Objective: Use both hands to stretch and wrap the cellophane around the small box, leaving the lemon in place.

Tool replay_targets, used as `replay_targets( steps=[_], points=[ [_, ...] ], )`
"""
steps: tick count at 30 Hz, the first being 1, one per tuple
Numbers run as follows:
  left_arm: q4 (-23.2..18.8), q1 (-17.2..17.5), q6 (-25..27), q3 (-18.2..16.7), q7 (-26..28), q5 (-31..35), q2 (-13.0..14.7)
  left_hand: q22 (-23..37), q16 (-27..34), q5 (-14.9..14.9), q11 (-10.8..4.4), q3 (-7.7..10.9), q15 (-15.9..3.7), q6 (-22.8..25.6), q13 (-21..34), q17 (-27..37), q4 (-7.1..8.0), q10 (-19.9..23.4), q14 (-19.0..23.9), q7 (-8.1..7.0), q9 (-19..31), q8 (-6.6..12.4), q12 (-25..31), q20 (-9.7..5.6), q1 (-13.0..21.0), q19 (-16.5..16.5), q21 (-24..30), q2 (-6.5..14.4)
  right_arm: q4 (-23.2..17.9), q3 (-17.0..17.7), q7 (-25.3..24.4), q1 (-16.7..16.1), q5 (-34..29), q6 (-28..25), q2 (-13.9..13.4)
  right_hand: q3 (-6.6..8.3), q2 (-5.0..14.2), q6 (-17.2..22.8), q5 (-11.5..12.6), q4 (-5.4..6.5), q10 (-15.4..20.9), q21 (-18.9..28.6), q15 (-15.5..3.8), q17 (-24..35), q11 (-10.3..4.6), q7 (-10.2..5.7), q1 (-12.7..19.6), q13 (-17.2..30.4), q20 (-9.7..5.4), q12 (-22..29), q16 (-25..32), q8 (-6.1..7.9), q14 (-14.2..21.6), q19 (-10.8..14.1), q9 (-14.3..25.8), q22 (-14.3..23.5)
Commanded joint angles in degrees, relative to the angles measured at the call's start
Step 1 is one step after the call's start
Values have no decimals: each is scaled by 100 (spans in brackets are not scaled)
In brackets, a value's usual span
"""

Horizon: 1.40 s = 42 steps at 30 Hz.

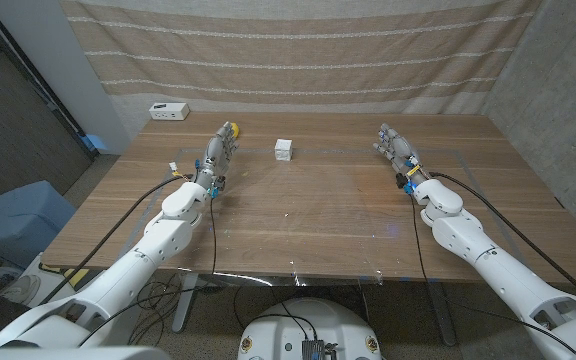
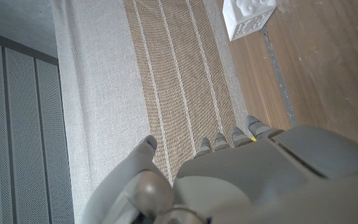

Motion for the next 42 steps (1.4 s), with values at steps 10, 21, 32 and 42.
replay_targets(
  steps=[10, 21, 32, 42],
  points=[
    [39, 43, -44, -17, -62, -53, -1, 31, 39, -3, 98, 6, -42, -307, 11, 12, -50, -452, -692, -9, 10, 40, 54, -4, 17, -3, -63, 154, 47, -270, 56, 395, -451, -211, -140, 86, -1, 77, 27, -36, 77, 28, 176, 16, 55, -17, 73, 11, 103, 28, 45, 31, 66, 55, 9, 8],
    [95, 48, -62, -42, -134, -110, 2, 32, 56, -10, 123, -4, 31, -255, 13, 12, -62, -367, -624, 0, 11, 54, 84, 102, 22, 57, -78, 143, 292, -553, 365, 893, -764, -326, -122, 115, 3, 82, 31, -65, 140, 47, 201, 17, 75, 17, 94, 13, 130, 41, 75, 29, 161, 109, 11, 9],
    [106, 74, -30, -60, -193, -151, 49, 37, 86, -18, 308, -25, 223, -197, 15, 15, -72, -234, -453, -17, 12, 55, 115, 287, 20, 174, -95, 121, 545, -930, 694, 1430, -1229, -450, -100, 173, 15, 57, 43, -124, 165, 35, 255, 10, 54, -44, 157, 16, 192, 34, 77, 16, 220, 90, 12, 10],
    [28, 157, -71, -113, -107, -136, 93, 40, 86, -20, 313, -33, 255, -171, 16, 18, -70, -195, -407, -37, 13, 57, 118, 335, 16, 222, -102, 119, 618, -1211, 797, 1744, -1653, -507, -60, 221, 42, 53, 50, -154, 162, 18, 229, 18, 18, -101, 194, 19, 187, 20, 68, 15, 216, 43, 14, 11]
  ],
)
